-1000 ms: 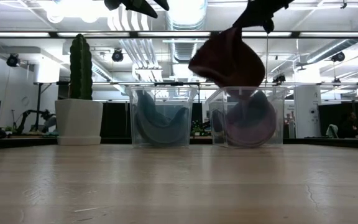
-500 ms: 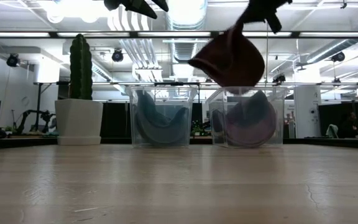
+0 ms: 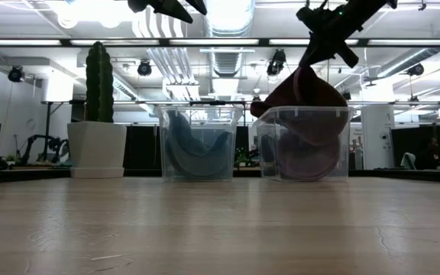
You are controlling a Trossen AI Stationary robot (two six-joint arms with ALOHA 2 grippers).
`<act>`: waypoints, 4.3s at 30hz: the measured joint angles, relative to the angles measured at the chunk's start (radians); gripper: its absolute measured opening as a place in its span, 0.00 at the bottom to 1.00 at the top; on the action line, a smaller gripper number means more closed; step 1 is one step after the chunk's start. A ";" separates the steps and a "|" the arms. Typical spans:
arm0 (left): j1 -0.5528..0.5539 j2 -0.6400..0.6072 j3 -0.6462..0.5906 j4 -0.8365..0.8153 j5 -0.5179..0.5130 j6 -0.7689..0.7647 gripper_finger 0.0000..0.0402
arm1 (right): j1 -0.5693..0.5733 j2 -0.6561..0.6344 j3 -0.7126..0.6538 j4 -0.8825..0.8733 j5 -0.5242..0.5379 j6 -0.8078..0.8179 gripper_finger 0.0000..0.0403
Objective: Pick & Place hat
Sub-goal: Put the maroon cap into the right transparent bin, then return to Home Position
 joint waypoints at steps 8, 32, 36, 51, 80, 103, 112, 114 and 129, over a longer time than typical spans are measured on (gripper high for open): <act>0.000 0.000 0.000 0.000 0.000 0.000 0.48 | -0.001 -0.001 -0.028 -0.019 0.029 0.021 0.02; 0.000 0.000 0.000 0.000 0.000 0.003 0.48 | -0.054 0.017 0.005 -0.226 0.021 -0.051 0.37; 0.000 0.000 0.000 -0.001 0.000 0.003 0.48 | -0.054 0.011 0.075 -0.231 0.044 -0.095 0.40; 0.000 0.000 0.000 -0.002 0.001 0.006 0.48 | -0.062 0.182 0.123 -0.299 0.048 -0.164 0.21; -0.001 0.000 0.000 -0.004 0.004 0.006 0.48 | -0.101 0.147 0.127 -0.358 0.040 -0.200 0.09; -0.017 -0.069 -0.040 -0.069 0.054 0.049 0.48 | 0.004 -0.385 -0.019 -0.304 -0.065 -0.280 0.09; -0.029 -0.269 -0.334 0.180 0.085 0.080 0.48 | 0.008 -0.594 -0.266 -0.048 -0.178 -0.276 0.09; -0.031 -0.328 -0.421 0.251 0.127 0.103 0.48 | 0.008 -0.633 -0.315 0.003 -0.212 -0.276 0.09; -0.031 -0.732 -0.905 0.511 0.272 0.095 0.48 | 0.007 -0.770 -0.432 -0.035 -0.239 -0.202 0.09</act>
